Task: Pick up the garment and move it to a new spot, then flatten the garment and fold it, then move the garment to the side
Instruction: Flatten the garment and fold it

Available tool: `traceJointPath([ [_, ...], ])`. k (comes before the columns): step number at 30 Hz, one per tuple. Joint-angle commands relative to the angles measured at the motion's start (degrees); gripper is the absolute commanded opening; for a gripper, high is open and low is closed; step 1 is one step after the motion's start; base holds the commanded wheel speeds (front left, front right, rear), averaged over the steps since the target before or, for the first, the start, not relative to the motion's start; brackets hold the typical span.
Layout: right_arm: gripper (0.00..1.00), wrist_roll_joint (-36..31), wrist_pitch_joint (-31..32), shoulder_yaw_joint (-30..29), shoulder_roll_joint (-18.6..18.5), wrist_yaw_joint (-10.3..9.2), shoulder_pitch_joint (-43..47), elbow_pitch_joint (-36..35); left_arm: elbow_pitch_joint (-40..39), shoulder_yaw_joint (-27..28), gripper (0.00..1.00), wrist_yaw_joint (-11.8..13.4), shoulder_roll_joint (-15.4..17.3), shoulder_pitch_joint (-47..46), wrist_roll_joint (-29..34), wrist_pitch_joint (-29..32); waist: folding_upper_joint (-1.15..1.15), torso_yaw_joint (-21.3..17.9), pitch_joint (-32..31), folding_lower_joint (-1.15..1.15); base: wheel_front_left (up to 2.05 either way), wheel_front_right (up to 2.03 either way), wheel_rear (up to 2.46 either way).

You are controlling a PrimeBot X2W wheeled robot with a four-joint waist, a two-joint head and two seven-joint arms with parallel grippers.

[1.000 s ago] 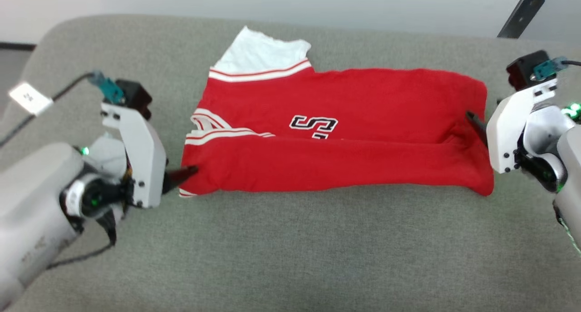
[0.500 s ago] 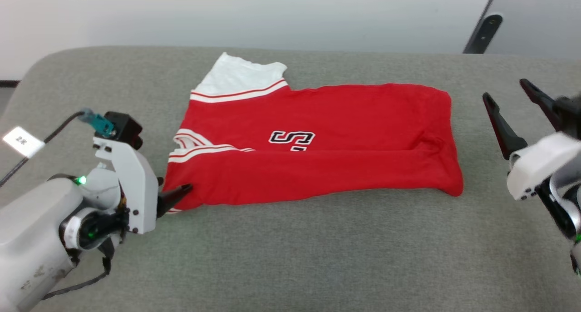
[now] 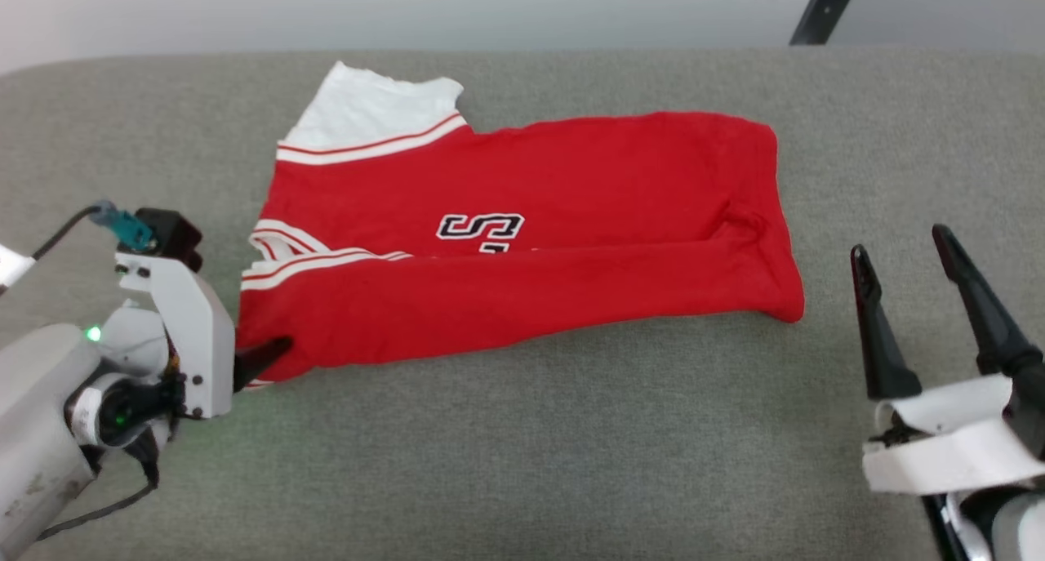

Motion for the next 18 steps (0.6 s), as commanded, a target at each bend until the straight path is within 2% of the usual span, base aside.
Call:
traceJointPath([
  [1, 1.00, 0.0, 0.7, -0.1, 0.9, -0.05, 1.3, -1.2, 0.4, 0.1, 1.00, 0.1, 0.0, 0.6, -0.1, 0.2, 0.00, -1.2, 1.9, 0.00, 0.00, 0.00, 0.00],
  [7, 1.00, -0.6, 3.3, 1.1, 3.7, -0.05, 4.2, -5.6, 3.4, 0.9, 1.00, 0.3, -1.2, 0.7, -3.0, 2.0, 0.00, -2.5, 4.9, 0.00, 0.00, 0.00, 0.00],
  [8, 1.00, -0.3, 3.7, 1.2, 4.0, -0.05, 4.2, -5.8, 4.2, 1.1, 0.95, 0.7, -1.7, 0.7, -3.8, 2.5, 0.00, -2.6, 5.4, 0.00, 0.00, 0.00, 0.00],
  [9, 1.00, 0.1, 4.2, 1.2, 4.1, -0.05, 4.1, -5.8, 4.8, 0.8, 0.57, 1.0, -2.2, 0.8, -3.9, 3.2, 0.00, -2.7, 5.7, 0.00, 0.00, 0.00, 0.00],
  [10, 1.00, 0.3, 4.6, 1.2, 4.2, -0.05, 3.7, -5.9, 5.5, 0.5, 0.39, 1.2, -2.6, 0.6, -4.1, 3.9, 0.00, -2.7, 6.0, 0.00, 0.00, 0.00, 0.00],
  [11, 1.00, 0.3, 4.6, 1.2, 4.2, -0.05, 3.7, -5.9, 5.5, 0.5, 0.39, 1.2, -2.6, 0.6, -4.1, 3.9, 0.00, -2.7, 6.0, 0.00, 0.00, 0.00, 0.00],
  [12, 1.00, 1.0, 5.9, 1.0, 4.1, -0.05, 2.9, -5.3, 6.8, 0.1, 0.00, 2.2, -3.5, 0.5, -4.3, 5.7, 0.00, -2.7, 6.6, 0.00, 0.00, 0.00, 0.00],
  [18, 1.00, 3.6, 11.7, 0.4, 2.0, -0.05, 0.1, -3.2, 7.1, -0.7, 0.00, 2.2, -5.6, -1.8, -3.4, 8.2, 0.00, -1.9, 7.0, 0.00, 0.00, 0.00, 0.00],
])
